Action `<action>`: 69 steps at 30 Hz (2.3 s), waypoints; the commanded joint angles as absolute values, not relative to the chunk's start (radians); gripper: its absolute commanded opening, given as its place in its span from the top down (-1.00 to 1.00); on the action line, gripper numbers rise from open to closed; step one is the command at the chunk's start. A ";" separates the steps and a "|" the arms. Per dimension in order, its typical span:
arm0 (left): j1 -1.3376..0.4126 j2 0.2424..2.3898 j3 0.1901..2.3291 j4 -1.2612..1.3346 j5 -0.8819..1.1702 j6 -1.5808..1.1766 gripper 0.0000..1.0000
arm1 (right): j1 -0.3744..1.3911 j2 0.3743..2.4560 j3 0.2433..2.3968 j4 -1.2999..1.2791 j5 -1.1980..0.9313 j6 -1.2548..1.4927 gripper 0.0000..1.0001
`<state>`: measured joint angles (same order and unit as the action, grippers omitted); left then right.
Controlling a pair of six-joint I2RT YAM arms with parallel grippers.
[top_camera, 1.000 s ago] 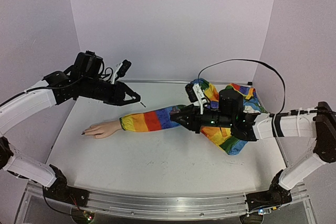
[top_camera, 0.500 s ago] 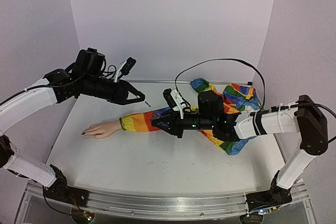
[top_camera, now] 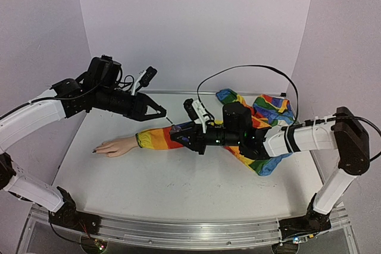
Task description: Paint the nails
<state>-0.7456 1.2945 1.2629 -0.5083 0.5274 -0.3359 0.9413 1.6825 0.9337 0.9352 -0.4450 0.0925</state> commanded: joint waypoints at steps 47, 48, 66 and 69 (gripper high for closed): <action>-0.778 1.353 1.324 -0.555 0.487 -0.284 1.00 | 0.945 1.696 1.000 1.048 -0.486 0.075 1.00; -0.779 1.354 1.324 -0.557 0.490 -0.283 1.00 | 0.945 1.696 1.000 1.048 -0.486 0.075 1.00; -0.793 1.447 1.460 -0.844 0.359 -0.257 1.00 | 0.962 1.735 1.065 1.034 -0.353 -0.022 1.00; -0.793 1.485 1.491 -0.897 0.305 -0.302 1.00 | 1.004 1.761 1.105 1.042 -0.114 -0.079 1.00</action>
